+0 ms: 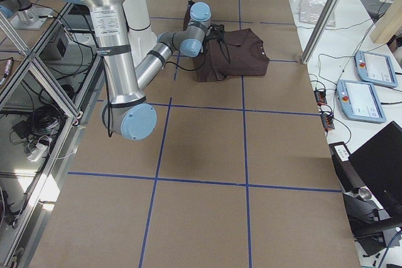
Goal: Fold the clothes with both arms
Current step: 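Lift the hem with both grippers and fold it toward the collar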
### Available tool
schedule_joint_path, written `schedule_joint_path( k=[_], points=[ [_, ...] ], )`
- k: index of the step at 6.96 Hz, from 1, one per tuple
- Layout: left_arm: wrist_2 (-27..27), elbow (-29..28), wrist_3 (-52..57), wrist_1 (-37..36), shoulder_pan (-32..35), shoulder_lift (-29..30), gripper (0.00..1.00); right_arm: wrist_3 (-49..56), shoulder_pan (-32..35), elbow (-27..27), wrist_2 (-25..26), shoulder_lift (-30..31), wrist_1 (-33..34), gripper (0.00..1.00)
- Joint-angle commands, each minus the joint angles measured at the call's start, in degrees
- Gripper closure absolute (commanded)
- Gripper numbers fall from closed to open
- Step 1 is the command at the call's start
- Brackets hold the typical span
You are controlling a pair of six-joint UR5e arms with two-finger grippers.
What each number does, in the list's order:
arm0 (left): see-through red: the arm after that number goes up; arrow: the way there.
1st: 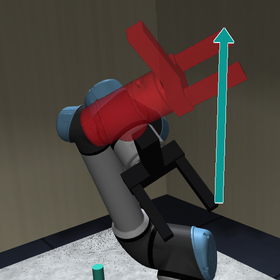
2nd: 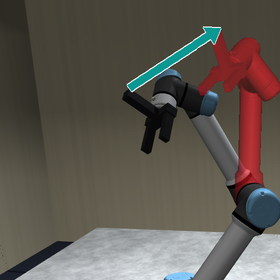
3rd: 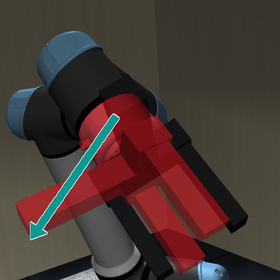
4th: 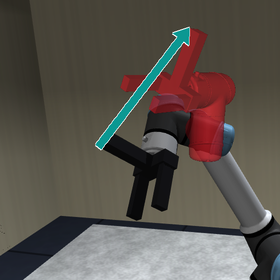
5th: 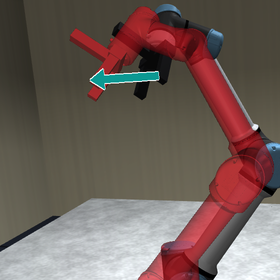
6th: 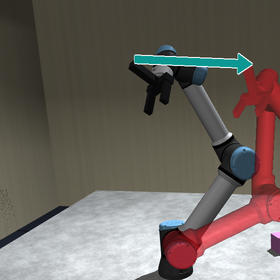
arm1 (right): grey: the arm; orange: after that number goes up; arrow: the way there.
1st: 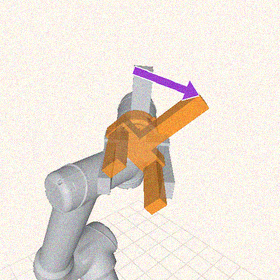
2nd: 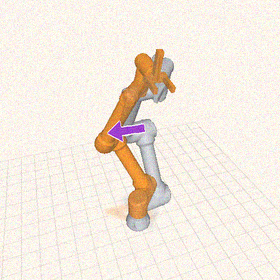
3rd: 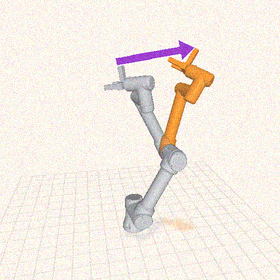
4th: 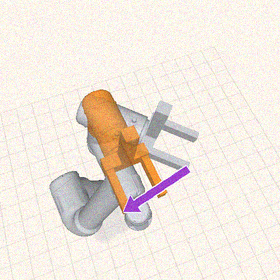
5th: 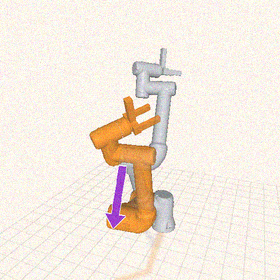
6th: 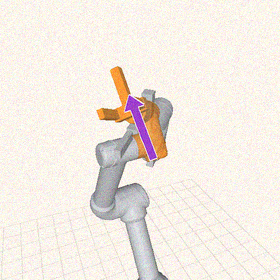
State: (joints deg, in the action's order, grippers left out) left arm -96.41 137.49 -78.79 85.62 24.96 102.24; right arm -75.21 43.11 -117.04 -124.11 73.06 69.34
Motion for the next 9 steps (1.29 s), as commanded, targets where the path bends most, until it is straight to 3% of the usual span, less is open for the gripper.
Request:
schedule_joint_path(
  k=[1, 3, 6, 9],
  points=[
    [-2.99, -9.65, 5.56, 0.42, 9.29, 6.09, 1.0, 0.58, 3.82, 9.85, 0.62, -6.95, -0.17, 1.0],
    [-2.91, -21.68, 7.5, 5.65, 13.78, 11.21, 1.0, 0.32, 5.22, 20.65, 2.64, -15.81, -0.25, 1.0],
    [-2.91, -37.08, 9.71, 20.85, 18.01, 11.23, 1.0, 0.15, 8.12, 30.1, 1.68, -20.24, -0.52, 1.0],
    [-2.91, -40.37, 13.2, 22.57, 20.65, 11.32, 1.0, 0.06, 9.19, 37.47, 1.59, -23.22, -1.74, 1.0]
  ],
)
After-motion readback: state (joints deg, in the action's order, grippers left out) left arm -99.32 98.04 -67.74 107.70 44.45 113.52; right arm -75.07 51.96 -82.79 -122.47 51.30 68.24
